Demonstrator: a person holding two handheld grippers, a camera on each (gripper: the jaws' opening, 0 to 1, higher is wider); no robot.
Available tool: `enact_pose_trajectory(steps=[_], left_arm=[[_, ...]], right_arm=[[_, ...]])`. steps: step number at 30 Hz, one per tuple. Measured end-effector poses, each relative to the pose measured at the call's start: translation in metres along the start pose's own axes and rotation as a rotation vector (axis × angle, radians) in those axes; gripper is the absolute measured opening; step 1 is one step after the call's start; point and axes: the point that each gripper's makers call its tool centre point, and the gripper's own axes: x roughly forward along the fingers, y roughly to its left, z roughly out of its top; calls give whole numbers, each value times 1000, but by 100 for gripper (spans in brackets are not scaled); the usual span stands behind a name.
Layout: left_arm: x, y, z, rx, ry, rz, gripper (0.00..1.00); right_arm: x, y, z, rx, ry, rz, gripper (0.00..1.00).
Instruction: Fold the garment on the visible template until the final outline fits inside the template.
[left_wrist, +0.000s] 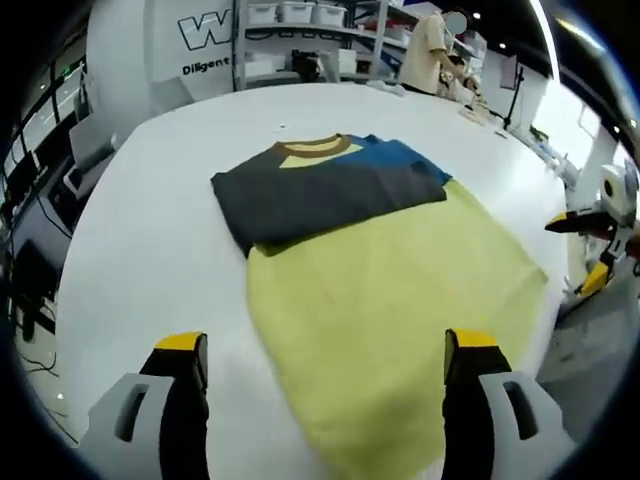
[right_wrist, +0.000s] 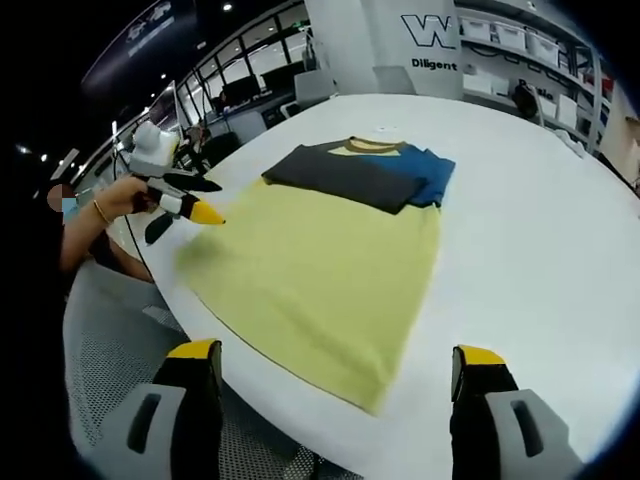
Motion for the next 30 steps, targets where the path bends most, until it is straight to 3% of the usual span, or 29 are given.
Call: enact_pose_trajectory(steps=[13,22,27,30], left_arm=[[-16,-6,-40,1,59,-23,95],[-23,-13,-55,-31,61,-43,91],[-26,-21,-68,-52,102,-64,88],[-32,-23,-75,-19,130,-58,84]], right_arm=[[4,-5,-10,8,24,-14,94],[7,-5,-13,6,37,-16,92],[8,-4,-16,12,41,-13,89],[8,-4,-17,27,39,-13,88]])
